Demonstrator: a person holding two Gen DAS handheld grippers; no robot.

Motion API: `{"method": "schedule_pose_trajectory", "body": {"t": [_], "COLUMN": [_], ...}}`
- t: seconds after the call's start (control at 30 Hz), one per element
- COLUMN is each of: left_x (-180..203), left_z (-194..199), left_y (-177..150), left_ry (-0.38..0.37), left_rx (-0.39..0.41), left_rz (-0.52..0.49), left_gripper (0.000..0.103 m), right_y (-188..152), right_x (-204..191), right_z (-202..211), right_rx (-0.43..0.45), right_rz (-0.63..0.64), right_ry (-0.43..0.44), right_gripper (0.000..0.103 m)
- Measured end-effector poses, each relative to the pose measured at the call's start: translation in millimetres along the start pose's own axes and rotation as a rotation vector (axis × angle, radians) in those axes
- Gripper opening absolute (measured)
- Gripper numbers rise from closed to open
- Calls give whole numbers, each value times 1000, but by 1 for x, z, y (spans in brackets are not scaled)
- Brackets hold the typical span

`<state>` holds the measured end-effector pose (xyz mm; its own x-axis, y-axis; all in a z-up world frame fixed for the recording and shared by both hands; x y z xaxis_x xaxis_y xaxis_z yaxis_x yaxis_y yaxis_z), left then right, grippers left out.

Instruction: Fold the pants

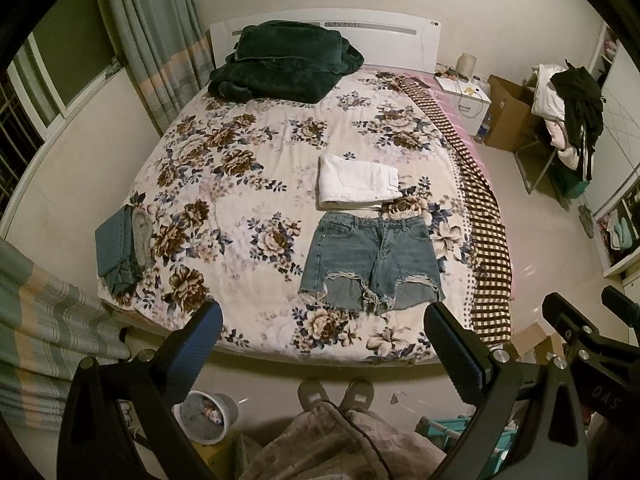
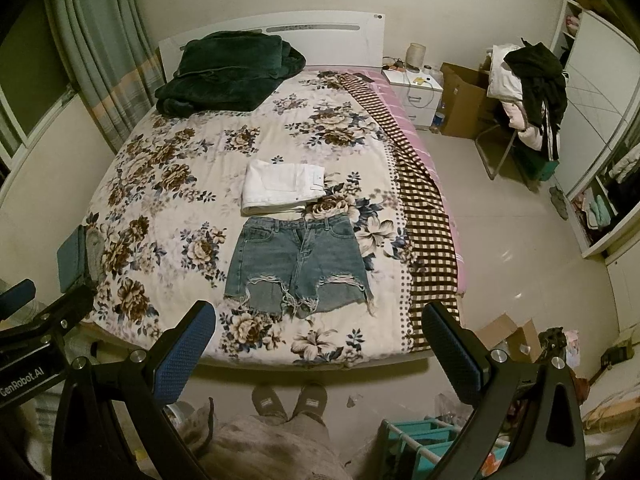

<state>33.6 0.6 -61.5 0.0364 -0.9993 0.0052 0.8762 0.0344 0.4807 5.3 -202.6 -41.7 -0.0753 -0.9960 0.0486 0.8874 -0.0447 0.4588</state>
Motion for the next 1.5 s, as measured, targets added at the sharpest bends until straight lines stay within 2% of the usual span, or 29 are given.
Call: {"method": "schedule_pose_trajectory", "body": {"t": [0.43,1.33,1.5], "left_x": [0,0,0], "left_z": [0,-1,-1], "left_y": [0,0,0], "left_ry": [0,-3,-5], "left_rx": [0,-2,-4], "left_rz": [-2,1,0], "left_gripper": [103,103,103], "right_y": [-2,-1,-11], "right_x": [-13,-3,-16], "right_z": [15,7,14], "right_rx": [0,-2,-7], "right_rz": [1,0,-1], "right_ry": [0,3,1], "right_gripper": [103,103,103]}}
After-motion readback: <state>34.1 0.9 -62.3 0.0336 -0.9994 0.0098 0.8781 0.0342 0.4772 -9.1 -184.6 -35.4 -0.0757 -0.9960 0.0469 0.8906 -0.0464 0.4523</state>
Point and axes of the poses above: each gripper's, at about its wrist camera, not at the fingertips, and z roughly against the way its jaws point, x to its right, y to its top, the point moved 7 cm from there along -z, roughly the way its jaws point, and after that the axes turned 2 degrees about z, right-handed, at the moved point
